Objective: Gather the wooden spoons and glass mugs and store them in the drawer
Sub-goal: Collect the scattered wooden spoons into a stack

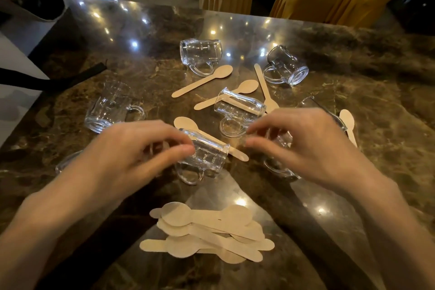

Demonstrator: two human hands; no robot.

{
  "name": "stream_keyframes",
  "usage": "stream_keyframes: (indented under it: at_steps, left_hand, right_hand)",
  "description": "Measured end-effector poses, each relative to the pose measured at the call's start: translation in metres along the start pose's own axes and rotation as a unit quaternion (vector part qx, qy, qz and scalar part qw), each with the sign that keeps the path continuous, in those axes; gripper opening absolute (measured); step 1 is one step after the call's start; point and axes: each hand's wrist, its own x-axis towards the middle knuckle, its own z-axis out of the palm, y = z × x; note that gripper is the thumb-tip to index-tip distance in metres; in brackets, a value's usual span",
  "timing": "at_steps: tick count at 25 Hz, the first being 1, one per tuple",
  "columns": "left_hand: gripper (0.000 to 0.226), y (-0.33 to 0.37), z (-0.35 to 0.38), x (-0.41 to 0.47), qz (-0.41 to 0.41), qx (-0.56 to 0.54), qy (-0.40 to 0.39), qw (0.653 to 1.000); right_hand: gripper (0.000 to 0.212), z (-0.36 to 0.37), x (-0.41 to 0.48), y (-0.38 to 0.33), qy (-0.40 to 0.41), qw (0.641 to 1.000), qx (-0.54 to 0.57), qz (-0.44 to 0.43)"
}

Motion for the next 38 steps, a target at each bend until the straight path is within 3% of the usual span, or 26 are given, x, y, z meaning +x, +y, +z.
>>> stream_keyframes:
  at_steps: [9,14,18,23,29,38]
  left_hand:
    - [0.032,-0.034,-0.020,0.088,-0.094,0.060,0.005,0.994]
    - [0.027,-0.068,-0.011,0.126,-0.158,0.126,0.015,0.979]
    - [0.024,-0.086,0.003,0.143,-0.196,0.169,-0.026,0.966]
    - [0.028,-0.097,0.017,0.146,-0.213,0.160,-0.017,0.964]
    - [0.021,-0.101,0.025,0.146,-0.212,0.155,0.017,0.965]
    - [0.010,-0.098,0.024,0.142,-0.234,0.061,0.026,0.970]
  right_hand:
    - [0.015,-0.021,0.083,0.035,0.003,1.000,-0.030,0.005]
    - [0.017,-0.006,0.126,0.059,-0.039,0.998,-0.050,0.000]
    - [0.019,0.010,0.146,0.072,-0.077,0.994,-0.081,0.008]
    - [0.026,0.024,0.152,0.080,-0.126,0.988,-0.093,0.016]
    - [0.019,0.029,0.151,0.084,-0.110,0.988,-0.108,0.004]
    - [0.012,0.030,0.152,0.084,-0.110,0.988,-0.110,0.016]
